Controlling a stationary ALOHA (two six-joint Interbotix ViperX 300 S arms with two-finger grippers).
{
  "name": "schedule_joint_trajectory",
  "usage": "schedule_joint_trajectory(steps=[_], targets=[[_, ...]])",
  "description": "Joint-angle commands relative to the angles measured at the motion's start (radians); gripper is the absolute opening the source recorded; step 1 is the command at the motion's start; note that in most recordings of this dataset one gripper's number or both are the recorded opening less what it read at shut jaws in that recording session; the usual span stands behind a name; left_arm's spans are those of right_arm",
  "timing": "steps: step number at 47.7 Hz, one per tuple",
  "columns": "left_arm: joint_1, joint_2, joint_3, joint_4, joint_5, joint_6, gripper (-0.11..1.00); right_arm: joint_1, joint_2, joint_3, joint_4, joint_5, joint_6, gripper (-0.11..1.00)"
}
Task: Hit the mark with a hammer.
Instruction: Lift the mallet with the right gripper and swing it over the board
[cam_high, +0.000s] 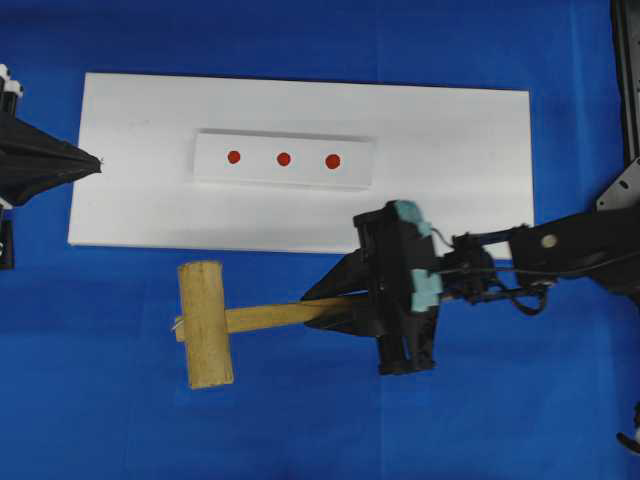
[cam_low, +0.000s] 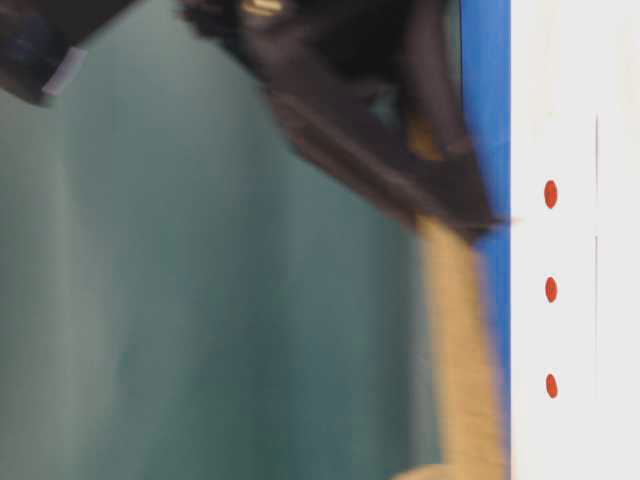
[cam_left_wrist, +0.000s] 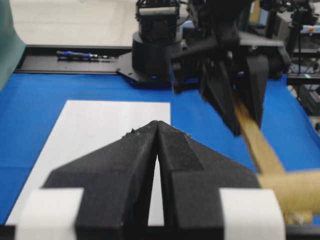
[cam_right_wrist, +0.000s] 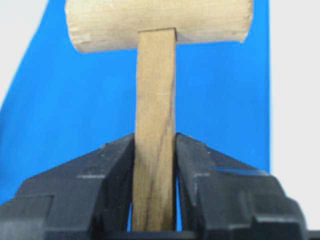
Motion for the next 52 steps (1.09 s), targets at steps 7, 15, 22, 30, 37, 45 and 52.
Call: schedule_joint_trajectory(steps=[7,15,22,30,37,45,52], targets=[[-0.003,0.006,-0.011,-0.002,-0.005,-0.003,0.00,-0.015,-0.055,-0.015,-0.002,0.014,-0.012,0.10],[-0.002,0.008,-0.011,-0.002,-0.005,-0.003,0.00,-0.061,-0.057,-0.015,-0.003,0.012,-0.018,0.10],[-0.002,0.012,-0.009,-0.002,-0.005,-0.003,0.00,-0.153,-0.066,-0.009,-0.021,0.012,-0.025,0.10],[-0.002,0.014,-0.009,-0.003,-0.005,-0.006,0.00,-0.233,-0.075,-0.012,-0.064,0.015,-0.049,0.10],[-0.002,0.014,-0.008,-0.002,-0.005,-0.020,0.00,-0.276,-0.078,-0.015,-0.067,0.015,-0.089,0.10],[-0.002,0.015,-0.006,-0.002,-0.005,-0.025,0.00,-0.285,-0.078,-0.017,-0.069,0.011,-0.112,0.10],[-0.002,0.015,-0.006,-0.002,-0.005,-0.025,0.00,-0.291,-0.080,-0.023,-0.078,0.005,-0.172,0.10]])
